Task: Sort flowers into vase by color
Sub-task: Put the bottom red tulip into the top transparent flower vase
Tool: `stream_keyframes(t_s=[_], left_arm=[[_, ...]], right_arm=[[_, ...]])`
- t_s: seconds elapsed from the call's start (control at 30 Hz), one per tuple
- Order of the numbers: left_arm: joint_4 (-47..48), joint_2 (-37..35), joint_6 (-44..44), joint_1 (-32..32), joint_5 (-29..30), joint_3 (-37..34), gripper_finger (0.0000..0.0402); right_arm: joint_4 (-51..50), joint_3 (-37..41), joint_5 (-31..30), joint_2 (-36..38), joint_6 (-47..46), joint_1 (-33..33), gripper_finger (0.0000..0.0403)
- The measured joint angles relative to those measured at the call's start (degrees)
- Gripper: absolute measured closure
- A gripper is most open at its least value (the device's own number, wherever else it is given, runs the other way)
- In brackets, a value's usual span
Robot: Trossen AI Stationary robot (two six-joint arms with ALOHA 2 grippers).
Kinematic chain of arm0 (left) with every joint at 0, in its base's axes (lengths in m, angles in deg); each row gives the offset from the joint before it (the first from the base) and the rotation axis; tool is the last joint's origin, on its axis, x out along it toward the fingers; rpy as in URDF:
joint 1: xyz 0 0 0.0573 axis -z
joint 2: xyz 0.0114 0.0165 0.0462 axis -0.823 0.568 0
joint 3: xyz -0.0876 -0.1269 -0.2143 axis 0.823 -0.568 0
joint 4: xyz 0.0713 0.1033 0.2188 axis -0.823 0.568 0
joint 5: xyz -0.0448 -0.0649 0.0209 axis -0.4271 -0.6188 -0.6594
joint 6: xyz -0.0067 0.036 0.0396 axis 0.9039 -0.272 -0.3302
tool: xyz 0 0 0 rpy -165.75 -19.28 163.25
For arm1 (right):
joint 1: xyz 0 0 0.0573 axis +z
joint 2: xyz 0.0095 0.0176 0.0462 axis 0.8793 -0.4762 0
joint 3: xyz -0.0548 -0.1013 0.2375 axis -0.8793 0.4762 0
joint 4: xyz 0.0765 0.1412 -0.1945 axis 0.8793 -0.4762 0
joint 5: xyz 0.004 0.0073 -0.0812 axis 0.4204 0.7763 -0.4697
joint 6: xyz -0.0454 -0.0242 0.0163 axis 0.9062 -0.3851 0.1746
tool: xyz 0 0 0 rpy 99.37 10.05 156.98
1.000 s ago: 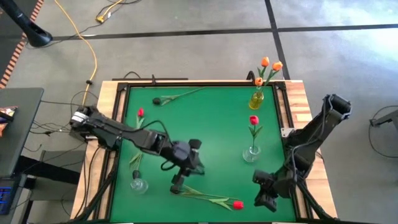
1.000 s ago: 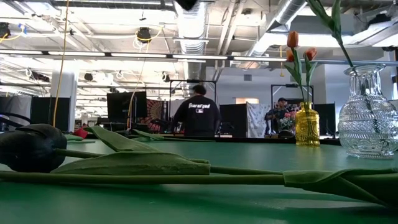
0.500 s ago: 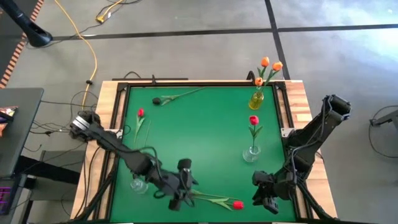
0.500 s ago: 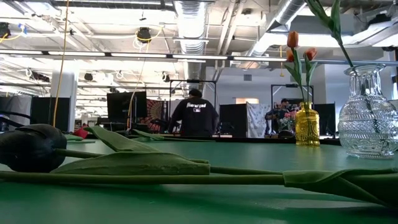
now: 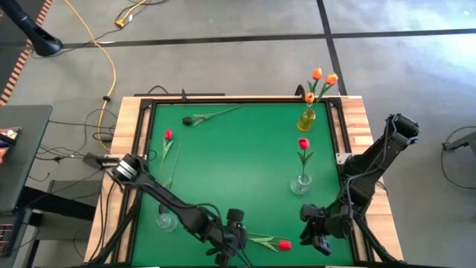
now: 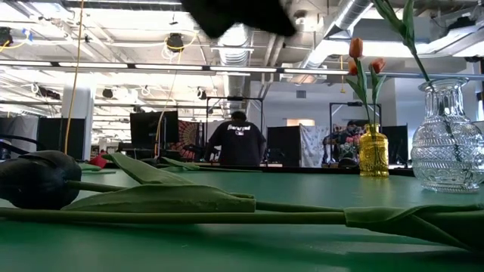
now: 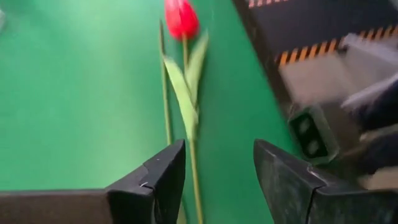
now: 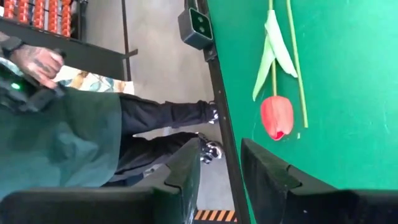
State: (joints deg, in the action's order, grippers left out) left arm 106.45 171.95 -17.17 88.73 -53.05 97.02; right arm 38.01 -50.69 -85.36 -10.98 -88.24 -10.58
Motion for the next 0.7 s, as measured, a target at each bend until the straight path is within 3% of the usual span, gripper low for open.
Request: stream_keyframes(t_s=[0.3, 0.7], left_arm=[[-0.7, 6.3, 2.3, 0.0, -0.1, -0.1, 0.0223], [-0.6, 7.1, 4.5, -0.2, 0.1, -0.4, 0.0223]], right_arm=[[0.0, 0.0, -0.8, 0.0, 0.5, 0.0, 0.0262], [-0.5, 0.0, -0.9, 0.0, 3.3, 0.0, 0.0262]])
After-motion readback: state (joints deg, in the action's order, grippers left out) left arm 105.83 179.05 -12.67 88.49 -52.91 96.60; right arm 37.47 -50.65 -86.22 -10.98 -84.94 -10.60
